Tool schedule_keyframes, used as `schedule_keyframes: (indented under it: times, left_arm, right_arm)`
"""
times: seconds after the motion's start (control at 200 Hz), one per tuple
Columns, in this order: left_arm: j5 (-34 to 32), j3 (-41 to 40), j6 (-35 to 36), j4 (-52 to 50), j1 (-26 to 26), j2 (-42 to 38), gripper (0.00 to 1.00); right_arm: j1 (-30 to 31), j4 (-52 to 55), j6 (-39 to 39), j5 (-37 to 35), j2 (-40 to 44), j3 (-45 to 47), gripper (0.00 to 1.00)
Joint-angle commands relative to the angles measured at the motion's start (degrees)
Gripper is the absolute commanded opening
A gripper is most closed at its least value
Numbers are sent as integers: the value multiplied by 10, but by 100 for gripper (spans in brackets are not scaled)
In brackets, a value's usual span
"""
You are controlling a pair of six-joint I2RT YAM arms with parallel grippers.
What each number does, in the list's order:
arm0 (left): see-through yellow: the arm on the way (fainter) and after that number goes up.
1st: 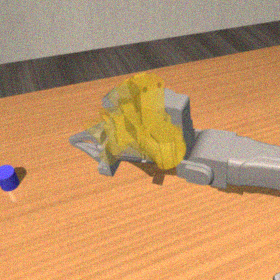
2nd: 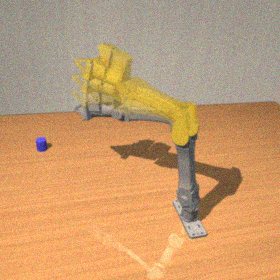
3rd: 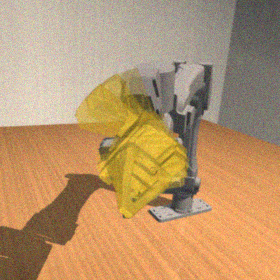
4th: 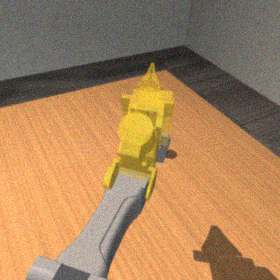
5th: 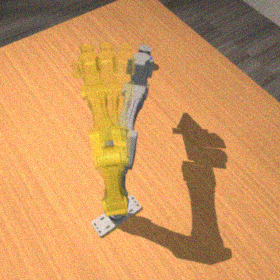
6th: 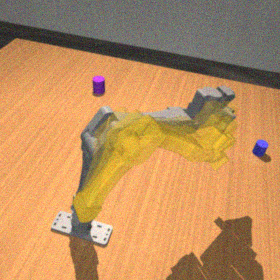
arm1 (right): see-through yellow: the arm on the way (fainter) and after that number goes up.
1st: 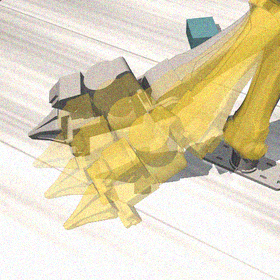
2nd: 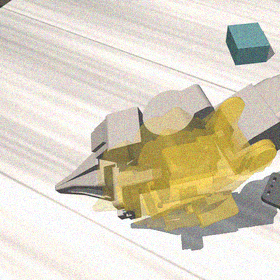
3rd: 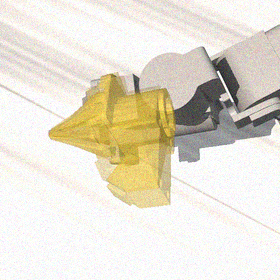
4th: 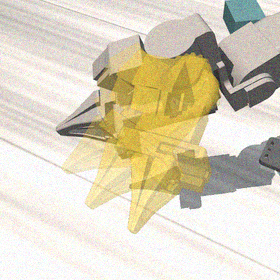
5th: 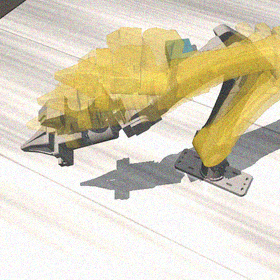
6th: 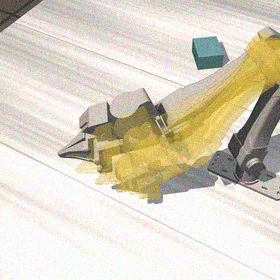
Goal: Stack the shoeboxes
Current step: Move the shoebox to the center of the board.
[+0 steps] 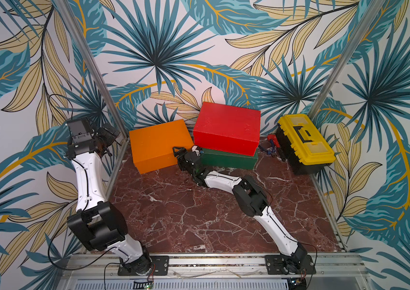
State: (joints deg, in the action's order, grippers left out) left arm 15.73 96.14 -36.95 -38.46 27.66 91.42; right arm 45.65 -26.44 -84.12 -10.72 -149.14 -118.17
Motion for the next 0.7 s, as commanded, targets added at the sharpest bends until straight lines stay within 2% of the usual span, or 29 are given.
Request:
schedule_keyframes:
  times: [0.0, 0.19, 0.361, 0.696]
  left_arm:
    - [6, 5, -3, 0, 8, 8, 100]
    - [16, 7, -6, 0, 12, 8, 100]
    - [17, 6, -7, 0, 13, 8, 100]
    - [17, 5, -6, 0, 13, 8, 100]
  right_arm:
    - [0, 41, -13, -6, -34, -28, 82]
    - [-3, 49, -17, -9, -50, -53, 78]
    - [-3, 48, -14, -7, -47, -51, 62]
    - [-3, 38, -17, 2, -42, -43, 45]
